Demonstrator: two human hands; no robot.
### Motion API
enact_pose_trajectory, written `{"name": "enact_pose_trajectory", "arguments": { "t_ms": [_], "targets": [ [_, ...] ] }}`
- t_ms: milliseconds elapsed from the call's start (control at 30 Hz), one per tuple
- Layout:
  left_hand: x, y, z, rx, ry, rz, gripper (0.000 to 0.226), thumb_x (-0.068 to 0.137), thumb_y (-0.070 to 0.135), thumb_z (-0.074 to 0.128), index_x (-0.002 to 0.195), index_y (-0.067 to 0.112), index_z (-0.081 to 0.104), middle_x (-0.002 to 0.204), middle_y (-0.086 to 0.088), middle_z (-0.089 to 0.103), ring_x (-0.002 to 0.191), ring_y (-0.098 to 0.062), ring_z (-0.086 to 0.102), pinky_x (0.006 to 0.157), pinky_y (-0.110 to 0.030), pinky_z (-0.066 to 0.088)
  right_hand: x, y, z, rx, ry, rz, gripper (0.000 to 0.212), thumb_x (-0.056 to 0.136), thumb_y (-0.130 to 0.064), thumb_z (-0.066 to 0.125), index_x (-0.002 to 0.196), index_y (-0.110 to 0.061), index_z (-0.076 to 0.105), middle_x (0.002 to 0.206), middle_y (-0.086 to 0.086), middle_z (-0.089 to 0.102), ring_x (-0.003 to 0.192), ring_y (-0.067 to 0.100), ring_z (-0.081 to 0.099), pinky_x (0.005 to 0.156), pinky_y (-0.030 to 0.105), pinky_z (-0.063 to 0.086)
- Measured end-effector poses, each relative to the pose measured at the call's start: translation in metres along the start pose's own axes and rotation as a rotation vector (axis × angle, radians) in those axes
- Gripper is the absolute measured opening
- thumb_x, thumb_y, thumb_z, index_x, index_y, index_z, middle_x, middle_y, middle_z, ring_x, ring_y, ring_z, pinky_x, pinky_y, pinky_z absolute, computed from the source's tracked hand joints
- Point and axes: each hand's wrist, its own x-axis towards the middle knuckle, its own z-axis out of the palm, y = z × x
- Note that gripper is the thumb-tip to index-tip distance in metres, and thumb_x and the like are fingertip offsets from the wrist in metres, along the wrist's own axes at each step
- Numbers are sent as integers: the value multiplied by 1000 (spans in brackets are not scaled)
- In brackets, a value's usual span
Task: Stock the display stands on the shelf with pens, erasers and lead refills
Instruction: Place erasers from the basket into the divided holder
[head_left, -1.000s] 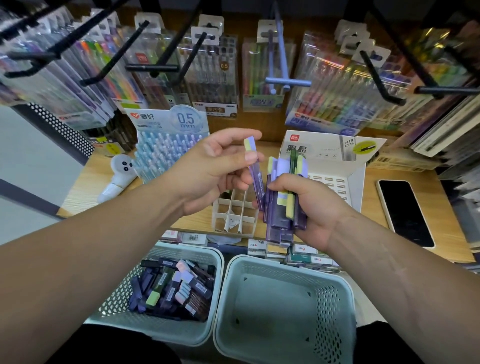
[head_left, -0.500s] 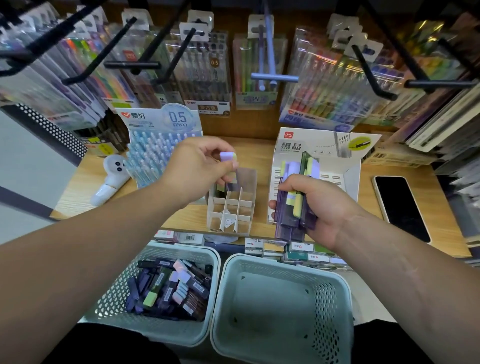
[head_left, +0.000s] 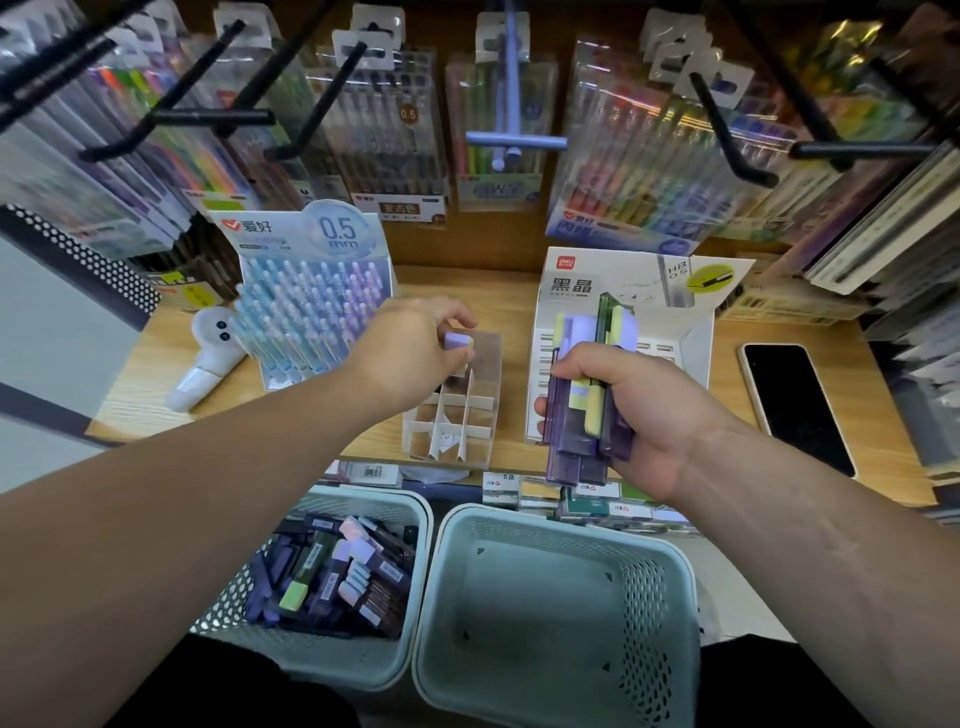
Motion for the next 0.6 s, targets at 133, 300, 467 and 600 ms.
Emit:
{"name": "enact_pose_trajectory", "arguments": {
  "t_ms": [133,300,467,600],
  "targets": [
    [3,-5,1,78,34,79,12,84,16,76,85,19,65,75,7,63,72,-13,61,62,-32,54,-1,-1,-1,-3,-8,-10,27,84,-7,69,111,-10,66,75,10,70,68,23,73,64,37,61],
    [6,-13,2,253,70,278,2,84,15,75,86,14,76,89,-2,64,84,-20,60,75,-35,51,-3,-1,-1,-23,-11,-20,16,85,-6,68,100,-12,66,72,9,70,67,23,72,66,36,60],
    [8,-15,5,349,95,275,11,89,19,70,99,15,72,99,-4,64,91,-26,61,78,-41,53,-4,0,-1,-54,-39,-13,9,85,-6,67,92,-11,68,70,10,71,66,24,70,71,39,60],
    [10,-13,5,372,125,227,19,88,22,73,102,13,65,101,-7,60,87,-29,58,73,-41,52,-6,0,0,-69,-78,-9,7,86,-5,65,90,-10,68,73,13,71,65,25,69,70,38,60]
  ]
}}
